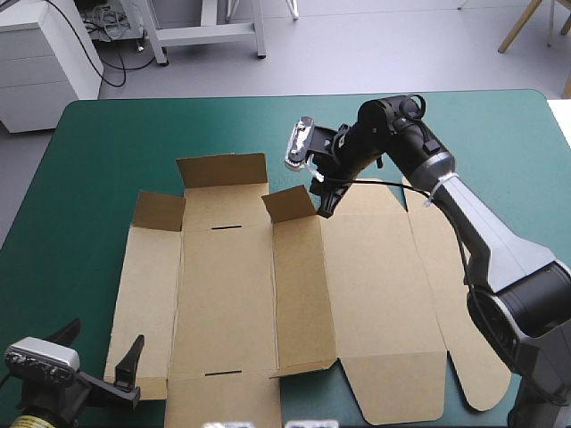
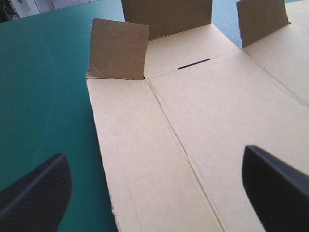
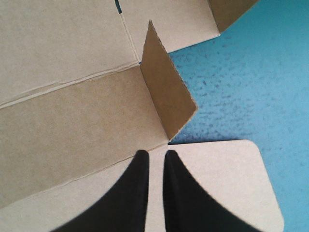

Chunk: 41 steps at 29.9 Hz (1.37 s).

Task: Fold the box

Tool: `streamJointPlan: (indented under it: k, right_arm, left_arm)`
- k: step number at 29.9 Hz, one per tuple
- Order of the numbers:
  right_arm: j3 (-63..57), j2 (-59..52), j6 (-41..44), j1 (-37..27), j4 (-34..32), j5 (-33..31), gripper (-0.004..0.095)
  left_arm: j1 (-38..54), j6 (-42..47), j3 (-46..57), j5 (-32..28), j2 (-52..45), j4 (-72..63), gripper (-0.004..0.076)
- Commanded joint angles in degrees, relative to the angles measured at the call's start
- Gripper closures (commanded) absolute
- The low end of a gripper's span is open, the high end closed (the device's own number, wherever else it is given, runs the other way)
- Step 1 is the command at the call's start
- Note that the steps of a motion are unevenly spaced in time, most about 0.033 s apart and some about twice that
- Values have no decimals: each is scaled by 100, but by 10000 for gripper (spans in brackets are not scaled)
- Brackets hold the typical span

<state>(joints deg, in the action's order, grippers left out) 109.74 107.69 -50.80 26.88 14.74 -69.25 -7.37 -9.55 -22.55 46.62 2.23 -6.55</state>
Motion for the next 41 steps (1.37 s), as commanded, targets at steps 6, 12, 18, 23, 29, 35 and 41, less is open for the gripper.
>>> streamJointPlan:
  k: [6, 12, 18, 23, 29, 35, 41]
  right_arm:
    - [175, -366, 2860, -26, -889, 74, 908]
    - [-696, -1167, 3736, -37, -1317, 930, 908]
    - [-2685, -2753, 4349, -37, -1354, 2430, 909]
    - [-4235, -4001, 4913, -37, -1759, 2796, 908]
    - [-5639, -5508, 5334, -37, -1965, 2891, 908]
    - [-6334, -6726, 5583, -37, -1965, 2837, 908]
    - [-6776, -7611, 5583, -37, -1965, 2791, 908]
  left_arm:
    - [-45, 59, -203, -439, 96, -27, 24]
    - [-45, 166, -329, -405, 496, 191, 24]
    - [-45, 343, -849, -298, 1719, 208, 24]
    - [-45, 357, -1567, 48, 2818, 248, 24]
    - [-45, 357, -2331, 239, 3645, 273, 25]
    - [-45, 795, -2760, 841, 4119, 472, 25]
    - [-25, 1361, -2815, 1341, 4712, 1499, 25]
